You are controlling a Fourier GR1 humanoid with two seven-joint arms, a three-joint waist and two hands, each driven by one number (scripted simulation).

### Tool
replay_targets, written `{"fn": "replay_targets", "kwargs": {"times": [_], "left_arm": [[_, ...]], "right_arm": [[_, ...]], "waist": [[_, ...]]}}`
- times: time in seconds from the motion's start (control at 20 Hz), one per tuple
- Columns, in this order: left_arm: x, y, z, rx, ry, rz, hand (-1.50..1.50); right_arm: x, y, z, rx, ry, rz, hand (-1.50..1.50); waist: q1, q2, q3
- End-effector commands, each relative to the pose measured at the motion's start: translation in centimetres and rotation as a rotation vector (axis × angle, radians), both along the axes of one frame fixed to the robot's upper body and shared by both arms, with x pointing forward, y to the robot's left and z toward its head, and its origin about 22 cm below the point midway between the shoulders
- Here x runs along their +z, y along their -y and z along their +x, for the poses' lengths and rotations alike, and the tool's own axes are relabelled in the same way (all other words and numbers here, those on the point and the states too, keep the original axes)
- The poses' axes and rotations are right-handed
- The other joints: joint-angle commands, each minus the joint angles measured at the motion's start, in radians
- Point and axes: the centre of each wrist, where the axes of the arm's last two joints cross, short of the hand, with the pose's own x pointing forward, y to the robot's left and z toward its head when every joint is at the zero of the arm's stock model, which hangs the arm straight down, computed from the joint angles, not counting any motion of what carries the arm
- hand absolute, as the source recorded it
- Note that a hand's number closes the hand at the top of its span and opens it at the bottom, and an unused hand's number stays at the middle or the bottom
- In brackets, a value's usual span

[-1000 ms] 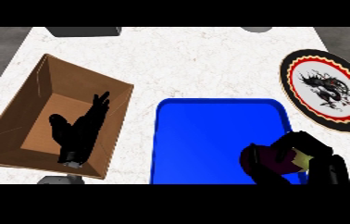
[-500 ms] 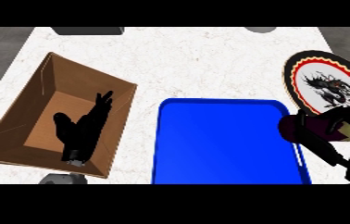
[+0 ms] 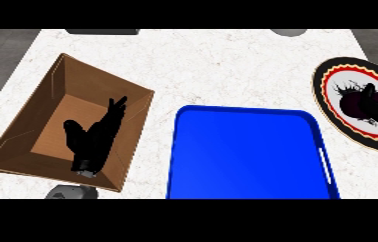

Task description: Pick the eggplant from the tray and place it in the plate

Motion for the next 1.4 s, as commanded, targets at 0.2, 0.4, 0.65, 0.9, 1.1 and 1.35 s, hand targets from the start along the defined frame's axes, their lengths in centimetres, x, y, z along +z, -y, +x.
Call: {"fn": "replay_targets", "kwargs": {"times": [0.2, 0.4, 0.65, 0.9, 1.1, 1.35], "left_arm": [[-2.1, -0.4, -1.0, 0.003, -0.108, 0.008, 0.0], [-1.5, 0.4, -0.5, -0.014, -0.086, 0.024, 0.0], [-1.5, 0.3, -0.3, -0.019, -0.097, 0.016, 0.0], [-1.5, 0.3, 0.1, -0.004, -0.098, 0.007, 0.0], [-2.1, 0.0, -0.7, 0.011, -0.094, 0.005, 0.0], [-2.6, -1.3, -1.6, 0.018, -0.103, 0.021, 0.0]], "right_arm": [[-1.5, 6.3, 2.8, -0.003, 0.02, 0.018, 1.5], [-2.1, 9.3, 2.5, -0.081, -0.222, 0.069, 1.5], [-3.1, 10.8, 2.1, 0.043, -0.421, 0.047, -1.5], [-4.8, 9.3, 3.3, 0.156, -0.282, 0.125, -1.5], [-3.0, 9.5, 4.7, 0.209, -0.093, 0.229, -1.5], [-3.8, 12.8, 1.5, 0.179, 0.019, 0.336, -1.5]], "waist": [[0.022, 0.015, -0.007], [0.054, 0.027, -0.008], [0.06, 0.028, -0.006], [0.05, 0.03, -0.002], [0.037, 0.022, -0.004], [0.019, 0.02, -0.005]]}}
